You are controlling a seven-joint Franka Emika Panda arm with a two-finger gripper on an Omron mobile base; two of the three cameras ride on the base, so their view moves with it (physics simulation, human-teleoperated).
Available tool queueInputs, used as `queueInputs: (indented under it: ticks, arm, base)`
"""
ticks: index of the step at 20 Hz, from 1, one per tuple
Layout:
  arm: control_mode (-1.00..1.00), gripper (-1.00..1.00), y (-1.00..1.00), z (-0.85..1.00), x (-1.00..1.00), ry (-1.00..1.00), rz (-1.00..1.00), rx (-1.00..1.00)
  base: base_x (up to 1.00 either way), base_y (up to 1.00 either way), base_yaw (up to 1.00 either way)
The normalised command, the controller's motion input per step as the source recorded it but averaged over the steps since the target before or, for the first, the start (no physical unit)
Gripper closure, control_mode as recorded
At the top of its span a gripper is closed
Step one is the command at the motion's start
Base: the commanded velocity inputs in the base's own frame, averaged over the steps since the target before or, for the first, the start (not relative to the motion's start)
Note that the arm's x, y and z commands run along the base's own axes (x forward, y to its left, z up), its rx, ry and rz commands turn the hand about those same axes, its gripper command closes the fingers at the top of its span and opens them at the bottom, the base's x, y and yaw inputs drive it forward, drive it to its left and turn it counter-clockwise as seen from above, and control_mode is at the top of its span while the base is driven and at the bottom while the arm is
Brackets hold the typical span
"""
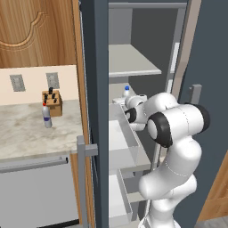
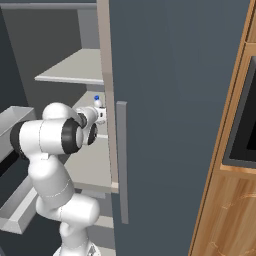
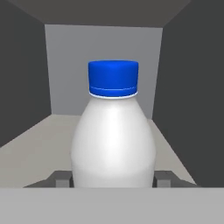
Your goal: Take the bottled waters from the counter and place them in the freezer to freeze. Close the freezer door after placing the bottles.
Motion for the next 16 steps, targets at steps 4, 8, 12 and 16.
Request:
queueInputs:
  ticks: [4,8,12,16]
  arm:
    - [-1.0,1.0,0.0,-0.01,0.0,0.0,0.0,0.0]
    - [-1.0,-1.0,0.0,0.0,0.0,0.0,0.0,0.0]
    - [-1.0,-1.0,0.0,0.0,0.0,0.0,0.0,0.0]
    - [-1.0,-1.0,0.0,0.0,-0.06,0.0,0.0,0.0]
  base:
    - [0.0,0.0,0.0]
    - [0.0,0.0,0.0]
    - [0.0,0.0,0.0]
    - [0.0,0.0,0.0]
